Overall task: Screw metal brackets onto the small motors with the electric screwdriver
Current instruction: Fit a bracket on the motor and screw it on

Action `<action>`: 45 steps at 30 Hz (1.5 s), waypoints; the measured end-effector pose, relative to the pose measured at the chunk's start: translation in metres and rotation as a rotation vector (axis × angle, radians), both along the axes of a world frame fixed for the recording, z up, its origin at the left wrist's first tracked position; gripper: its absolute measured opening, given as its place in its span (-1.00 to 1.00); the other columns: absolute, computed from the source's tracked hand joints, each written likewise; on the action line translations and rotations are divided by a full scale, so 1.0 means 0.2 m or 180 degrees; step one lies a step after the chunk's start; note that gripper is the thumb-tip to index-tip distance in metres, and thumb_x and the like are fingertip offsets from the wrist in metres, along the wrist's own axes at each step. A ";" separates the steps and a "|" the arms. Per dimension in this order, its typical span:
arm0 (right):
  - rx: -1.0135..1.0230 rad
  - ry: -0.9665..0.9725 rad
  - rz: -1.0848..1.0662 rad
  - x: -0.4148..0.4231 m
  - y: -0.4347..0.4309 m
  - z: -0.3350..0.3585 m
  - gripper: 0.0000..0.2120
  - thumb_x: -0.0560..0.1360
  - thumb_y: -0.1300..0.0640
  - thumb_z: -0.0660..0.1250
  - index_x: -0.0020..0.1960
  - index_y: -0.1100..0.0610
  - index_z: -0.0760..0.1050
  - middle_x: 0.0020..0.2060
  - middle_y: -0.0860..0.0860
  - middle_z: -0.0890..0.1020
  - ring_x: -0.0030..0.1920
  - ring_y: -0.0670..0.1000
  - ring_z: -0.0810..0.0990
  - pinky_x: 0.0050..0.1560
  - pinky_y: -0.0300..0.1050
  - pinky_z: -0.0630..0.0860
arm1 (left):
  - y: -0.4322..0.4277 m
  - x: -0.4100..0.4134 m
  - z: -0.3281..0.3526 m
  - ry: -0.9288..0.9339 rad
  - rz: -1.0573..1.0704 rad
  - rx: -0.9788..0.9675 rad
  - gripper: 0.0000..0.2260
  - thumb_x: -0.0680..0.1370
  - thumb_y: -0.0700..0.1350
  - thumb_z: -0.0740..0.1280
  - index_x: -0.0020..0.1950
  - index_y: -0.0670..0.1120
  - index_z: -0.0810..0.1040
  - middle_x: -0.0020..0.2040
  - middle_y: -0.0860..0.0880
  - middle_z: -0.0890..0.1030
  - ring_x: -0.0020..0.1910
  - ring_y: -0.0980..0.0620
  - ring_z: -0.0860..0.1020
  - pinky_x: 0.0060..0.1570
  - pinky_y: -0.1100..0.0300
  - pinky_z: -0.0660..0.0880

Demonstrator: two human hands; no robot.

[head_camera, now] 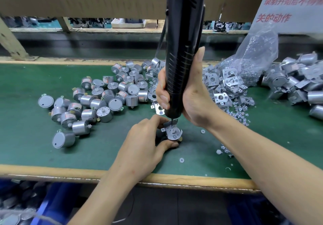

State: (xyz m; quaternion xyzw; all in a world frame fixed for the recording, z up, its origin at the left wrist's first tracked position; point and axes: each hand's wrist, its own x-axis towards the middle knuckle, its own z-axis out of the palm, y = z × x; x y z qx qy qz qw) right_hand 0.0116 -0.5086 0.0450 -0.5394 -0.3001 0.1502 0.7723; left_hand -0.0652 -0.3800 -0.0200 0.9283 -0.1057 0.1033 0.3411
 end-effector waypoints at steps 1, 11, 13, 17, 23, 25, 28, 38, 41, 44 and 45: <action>0.0014 0.0005 -0.0034 0.00 0.00 0.00 -0.24 0.50 -0.38 -0.35 -0.32 0.06 0.46 -0.52 0.01 0.41 -0.52 0.01 0.35 -0.40 -0.19 0.39 | 0.00 0.00 0.00 -0.0007 -0.0010 -0.0007 -0.60 0.41 0.11 0.53 0.18 0.16 0.48 0.01 0.11 0.61 -0.03 0.08 0.52 -0.10 0.22 0.36; -0.0029 0.0104 -0.1021 -0.07 0.04 0.02 -0.27 0.51 -0.41 -0.22 -0.32 0.14 0.40 -0.52 0.05 0.42 -0.52 0.04 0.36 -0.42 -0.16 0.38 | 0.00 0.01 0.00 -0.0023 -0.0094 -0.0035 -0.63 0.44 0.10 0.50 0.17 0.10 0.47 0.01 0.12 0.60 0.00 0.08 0.53 -0.03 0.16 0.44; -0.0072 0.0037 -0.1375 -0.08 0.05 0.01 -0.29 0.53 -0.40 -0.18 -0.29 0.15 0.42 -0.50 0.05 0.45 -0.50 0.05 0.40 -0.40 -0.14 0.42 | 0.00 0.01 0.00 -0.0051 -0.0100 -0.0033 -0.63 0.44 0.10 0.50 0.16 0.07 0.48 -0.01 0.12 0.61 -0.03 0.08 0.53 -0.07 0.16 0.44; -0.0434 -0.0278 -0.2046 -0.14 0.02 -0.01 -0.38 0.61 -0.35 -0.04 -0.18 0.11 0.50 -0.38 -0.01 0.58 -0.34 0.00 0.55 -0.22 -0.01 0.55 | 0.00 0.00 0.00 -0.0124 -0.0120 -0.0040 -0.65 0.44 0.08 0.52 0.13 0.05 0.50 -0.08 0.18 0.58 -0.12 0.15 0.48 -0.17 0.29 0.34; -0.1110 -0.0451 -0.3268 -0.38 -0.12 -0.16 -0.80 0.57 0.02 0.45 0.17 -0.03 0.54 0.04 -0.15 0.66 0.10 -0.13 0.63 0.17 -0.13 0.56 | 0.02 -0.04 0.03 -0.0243 -0.0267 -0.0165 -0.68 0.43 0.01 0.53 0.11 0.14 0.50 -0.20 0.33 0.51 -0.18 0.35 0.46 -0.18 0.42 0.30; -0.1232 -0.0240 -0.3124 -0.47 -0.15 -0.20 -0.74 0.55 0.04 0.46 0.21 -0.08 0.52 0.11 -0.16 0.64 0.15 -0.16 0.61 0.19 -0.17 0.55 | 0.01 -0.07 0.06 -0.0487 -0.0288 -0.0254 -0.64 0.41 -0.07 0.54 0.15 0.09 0.54 -0.19 0.40 0.50 -0.16 0.41 0.45 -0.13 0.48 0.31; -0.1418 0.0312 -0.2113 -0.57 -0.18 -0.20 -0.73 0.56 0.07 0.45 0.22 -0.13 0.52 0.10 -0.19 0.69 0.12 -0.24 0.64 0.11 -0.32 0.54 | -0.02 -0.11 0.09 -0.0816 -0.0347 -0.0341 -0.58 0.35 -0.15 0.49 0.19 0.05 0.56 -0.07 0.40 0.52 -0.12 0.40 0.45 -0.05 0.56 0.30; 0.0209 0.1610 -0.2491 -0.45 -0.71 -0.06 -0.77 0.60 0.11 0.36 0.15 0.25 0.58 0.02 0.17 0.72 -0.06 0.04 0.71 0.01 -0.07 0.67 | 0.39 -0.04 0.10 -0.0690 0.1937 0.0903 -0.48 0.54 0.14 0.26 0.35 -0.20 0.35 0.24 -0.31 0.45 0.16 -0.38 0.42 0.09 -0.27 0.43; 0.0584 0.1762 -0.2843 -0.34 -0.97 0.02 -0.85 0.65 0.24 0.25 -0.10 0.17 0.48 -0.07 0.10 0.64 -0.14 -0.04 0.64 -0.10 -0.21 0.60 | 0.60 -0.01 0.04 0.0246 0.2311 0.0999 -0.51 0.50 0.09 0.35 0.27 -0.17 0.30 0.07 -0.35 0.50 -0.07 -0.39 0.51 -0.08 -0.27 0.52; 0.1431 0.1880 -0.3336 -0.24 -1.18 0.13 -0.84 0.64 0.30 0.17 -0.11 0.16 0.40 -0.03 0.05 0.57 -0.23 -0.09 0.59 -0.22 -0.32 0.57 | 0.68 -0.02 -0.01 0.0595 0.2307 0.1096 -0.55 0.48 0.06 0.40 0.20 -0.17 0.35 -0.04 -0.33 0.58 -0.18 -0.33 0.55 -0.10 -0.18 0.56; 0.1717 0.1877 -0.3459 -0.21 -1.24 0.17 -0.90 0.67 0.24 0.16 -0.02 0.16 0.40 0.01 0.05 0.57 -0.22 -0.08 0.60 -0.21 -0.31 0.58 | 0.67 -0.02 -0.01 0.0581 0.2350 0.1098 -0.57 0.45 -0.02 0.45 0.15 -0.22 0.37 -0.09 -0.37 0.58 -0.21 -0.35 0.55 -0.14 -0.15 0.55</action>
